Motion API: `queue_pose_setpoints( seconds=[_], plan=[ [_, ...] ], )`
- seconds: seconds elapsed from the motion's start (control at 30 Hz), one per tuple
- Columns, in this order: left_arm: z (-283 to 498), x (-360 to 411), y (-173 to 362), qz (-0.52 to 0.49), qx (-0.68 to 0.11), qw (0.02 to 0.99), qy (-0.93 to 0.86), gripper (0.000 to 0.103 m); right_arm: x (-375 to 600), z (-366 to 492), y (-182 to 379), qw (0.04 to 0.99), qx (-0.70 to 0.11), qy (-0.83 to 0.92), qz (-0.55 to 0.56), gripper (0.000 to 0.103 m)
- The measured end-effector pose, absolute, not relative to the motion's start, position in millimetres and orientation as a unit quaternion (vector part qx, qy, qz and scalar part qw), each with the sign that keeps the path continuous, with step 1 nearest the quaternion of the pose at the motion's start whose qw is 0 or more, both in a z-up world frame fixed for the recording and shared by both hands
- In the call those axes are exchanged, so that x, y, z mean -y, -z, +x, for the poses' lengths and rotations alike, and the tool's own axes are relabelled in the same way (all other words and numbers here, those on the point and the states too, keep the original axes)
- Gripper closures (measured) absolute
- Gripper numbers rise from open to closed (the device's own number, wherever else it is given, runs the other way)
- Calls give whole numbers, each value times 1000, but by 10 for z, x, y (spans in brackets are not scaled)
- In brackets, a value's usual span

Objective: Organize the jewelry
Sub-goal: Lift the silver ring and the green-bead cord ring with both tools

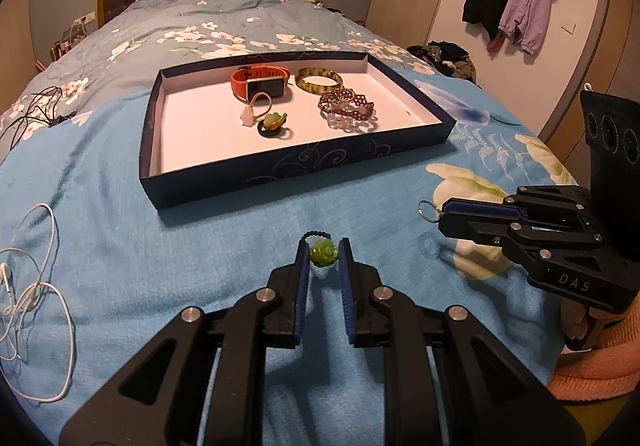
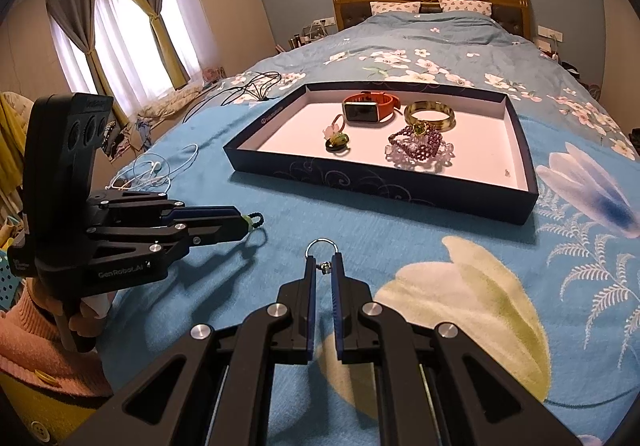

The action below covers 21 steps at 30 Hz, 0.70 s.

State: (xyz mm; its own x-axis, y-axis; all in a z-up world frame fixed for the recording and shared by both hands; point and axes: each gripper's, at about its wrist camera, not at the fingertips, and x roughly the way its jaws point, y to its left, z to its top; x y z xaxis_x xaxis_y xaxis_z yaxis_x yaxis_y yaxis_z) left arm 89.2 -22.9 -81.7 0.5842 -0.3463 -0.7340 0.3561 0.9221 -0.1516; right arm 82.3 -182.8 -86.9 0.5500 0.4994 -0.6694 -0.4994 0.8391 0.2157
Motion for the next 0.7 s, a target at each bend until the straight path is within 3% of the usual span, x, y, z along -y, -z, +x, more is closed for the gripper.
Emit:
queue_pose_setpoints(
  seconds=[0.7],
  plan=[
    [872,223,596,-2,-383,902,198,88,1935,855,697,896,-349,-273,16,97]
  ],
)
